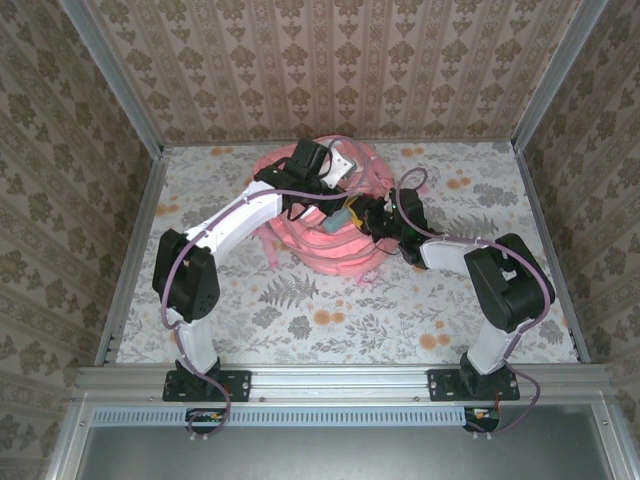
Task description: Pack the student bag
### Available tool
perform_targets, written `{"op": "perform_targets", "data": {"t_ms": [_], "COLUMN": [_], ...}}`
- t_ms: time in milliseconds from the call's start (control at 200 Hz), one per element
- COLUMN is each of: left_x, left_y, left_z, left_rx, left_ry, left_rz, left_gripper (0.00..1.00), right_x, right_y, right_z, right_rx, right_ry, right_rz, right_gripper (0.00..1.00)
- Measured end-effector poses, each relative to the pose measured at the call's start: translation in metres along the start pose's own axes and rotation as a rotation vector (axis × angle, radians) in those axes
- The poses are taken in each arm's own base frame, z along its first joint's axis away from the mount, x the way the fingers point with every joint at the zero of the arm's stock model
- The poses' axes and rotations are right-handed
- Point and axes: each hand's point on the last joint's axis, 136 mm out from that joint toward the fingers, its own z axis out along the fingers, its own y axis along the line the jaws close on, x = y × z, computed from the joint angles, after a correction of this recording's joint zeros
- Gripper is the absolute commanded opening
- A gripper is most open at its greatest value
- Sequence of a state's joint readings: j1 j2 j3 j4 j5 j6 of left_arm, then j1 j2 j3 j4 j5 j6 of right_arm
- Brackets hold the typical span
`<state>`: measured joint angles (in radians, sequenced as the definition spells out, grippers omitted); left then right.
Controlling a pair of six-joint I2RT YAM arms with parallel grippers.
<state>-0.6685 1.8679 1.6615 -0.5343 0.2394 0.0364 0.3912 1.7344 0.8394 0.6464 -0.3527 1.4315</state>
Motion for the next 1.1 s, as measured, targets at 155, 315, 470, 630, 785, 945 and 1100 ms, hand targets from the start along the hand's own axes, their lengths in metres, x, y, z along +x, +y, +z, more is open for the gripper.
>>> {"op": "perform_targets", "data": {"t_ms": [155,315,470,630,785,945,1100], "left_x": [-0.004,-0.006,-0.006,-0.006,-0.006,-0.006,-0.006], "left_y": [0.002,-0.001,-0.003,-0.003,-0.003,-0.003,-0.003], "left_z": [-0.008,-0.012,-0.012,-0.012,-0.013,-0.012,-0.012], "left_rx": [-0.018,-0.015,-0.013,-0.012,-0.010,-0.011,-0.011], "left_ry": [-0.013,-0.018,-0.018,-0.018,-0.019,-0.018,-0.017], "left_rz": [0.003,0.006,0.009,0.008,0.008,0.009,0.008], "left_gripper": [0.00,0.00,0.00,0.00,0.00,0.00,0.00], "right_x": [-0.003,-0.006,-0.009,-0.019,-0.022,-0.020,-0.018], "right_y": [0.005,0.011,0.017,0.044,0.049,0.035,0.026], "right_z": [-0.006,-0.020,-0.026,-0.033,-0.030,-0.024,-0.031], "right_rx": [-0.052,-0.117,-0.171,-0.282,-0.308,-0.237,-0.138], "right_ry": [-0.017,-0.043,-0.064,-0.103,-0.104,-0.096,-0.103], "right_rz": [-0.024,-0.044,-0.036,-0.041,-0.028,-0.030,-0.066], "right_gripper": [0.18,0.17,0.17,0.17,0.18,0.23,0.36]}}
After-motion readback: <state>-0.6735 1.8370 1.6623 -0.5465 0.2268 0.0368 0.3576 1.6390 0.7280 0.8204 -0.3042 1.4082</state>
